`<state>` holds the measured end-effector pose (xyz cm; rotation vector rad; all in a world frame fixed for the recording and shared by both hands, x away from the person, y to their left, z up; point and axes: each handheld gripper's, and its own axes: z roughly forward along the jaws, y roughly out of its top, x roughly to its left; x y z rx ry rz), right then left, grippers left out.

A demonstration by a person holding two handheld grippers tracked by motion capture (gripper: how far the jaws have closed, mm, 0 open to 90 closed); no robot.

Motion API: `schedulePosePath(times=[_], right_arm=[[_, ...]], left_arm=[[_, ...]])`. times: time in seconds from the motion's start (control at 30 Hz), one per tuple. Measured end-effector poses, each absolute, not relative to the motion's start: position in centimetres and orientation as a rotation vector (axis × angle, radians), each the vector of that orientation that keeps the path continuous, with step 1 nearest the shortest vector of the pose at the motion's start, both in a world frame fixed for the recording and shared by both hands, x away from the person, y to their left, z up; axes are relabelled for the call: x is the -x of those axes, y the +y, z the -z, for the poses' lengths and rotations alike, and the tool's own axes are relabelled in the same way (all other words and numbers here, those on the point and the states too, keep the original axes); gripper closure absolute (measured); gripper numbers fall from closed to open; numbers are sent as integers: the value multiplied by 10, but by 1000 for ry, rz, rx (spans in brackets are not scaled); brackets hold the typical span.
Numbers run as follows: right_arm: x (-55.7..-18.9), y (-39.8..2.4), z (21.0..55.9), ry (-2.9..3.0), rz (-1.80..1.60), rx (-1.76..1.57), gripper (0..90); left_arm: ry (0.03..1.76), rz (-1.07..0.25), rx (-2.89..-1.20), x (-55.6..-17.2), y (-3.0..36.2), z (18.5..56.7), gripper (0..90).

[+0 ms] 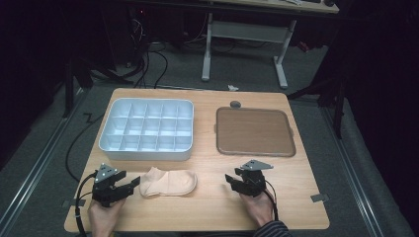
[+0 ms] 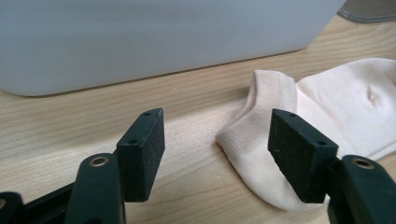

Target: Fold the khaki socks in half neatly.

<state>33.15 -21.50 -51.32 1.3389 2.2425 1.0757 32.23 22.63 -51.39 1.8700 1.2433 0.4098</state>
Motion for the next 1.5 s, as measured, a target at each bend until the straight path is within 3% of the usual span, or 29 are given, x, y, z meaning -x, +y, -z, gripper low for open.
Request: schedulePosePath(times=[1.23, 1.5], right_arm=[[-344, -126, 503, 2427, -1200, -1130, 505], [-351, -114, 516, 2455, -1144, -1139, 552]], left_arm=[[1242, -367, -1957, -319, 193, 528, 346], [1246, -377, -1970, -321, 186, 532, 362]])
